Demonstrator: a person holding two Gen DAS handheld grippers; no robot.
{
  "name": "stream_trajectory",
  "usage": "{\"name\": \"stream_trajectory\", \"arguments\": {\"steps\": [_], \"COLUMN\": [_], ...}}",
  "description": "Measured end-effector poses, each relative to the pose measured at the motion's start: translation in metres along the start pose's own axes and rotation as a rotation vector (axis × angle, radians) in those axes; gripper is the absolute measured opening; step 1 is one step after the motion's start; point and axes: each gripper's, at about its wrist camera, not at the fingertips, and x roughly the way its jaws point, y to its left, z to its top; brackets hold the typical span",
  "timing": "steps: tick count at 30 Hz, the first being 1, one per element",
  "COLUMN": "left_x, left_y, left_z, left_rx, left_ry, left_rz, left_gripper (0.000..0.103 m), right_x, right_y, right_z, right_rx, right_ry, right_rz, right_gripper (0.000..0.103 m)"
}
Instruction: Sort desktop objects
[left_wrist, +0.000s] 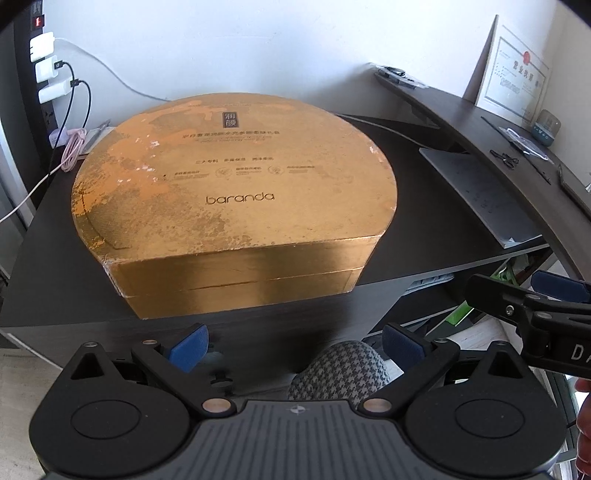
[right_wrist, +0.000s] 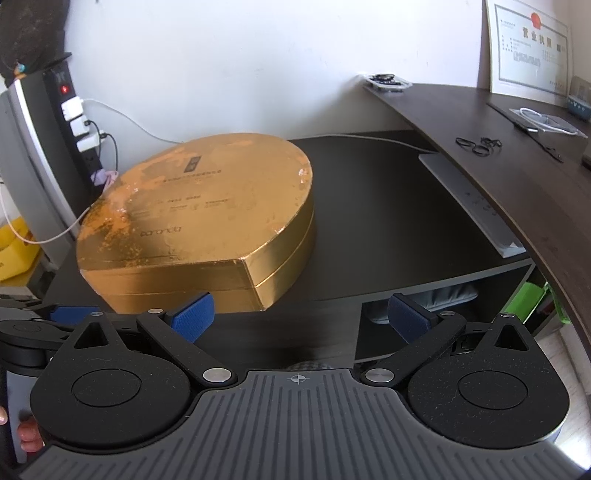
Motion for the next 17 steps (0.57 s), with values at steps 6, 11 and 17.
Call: {"name": "stream_trajectory", "arguments": {"steps": [6,11,17], "left_x": [0.0008,0.0035,0.0014], "left_y": [0.0017,0.0031,0.0009], "left_z": [0.0003,0.0014,0.0012], "left_rx": [0.000,-0.003,0.008], "left_ry": [0.000,0.009,-0.004], "left_rz": [0.011,-0.001,0.012], "left_gripper": [0.100,0.100,0.100], "right_x": [0.0037,0.0056,0.0066], "right_y": [0.0018,-0.0012,-0.0022], "right_z": [-0.0001,0.0017,0.0010], "right_rx": [0.001,0.000,0.009], "right_ry": [0.004,0.004,0.005], "right_rz": [0.008,0.010,0.014], "right_gripper": [0.102,0.102,0.102]}}
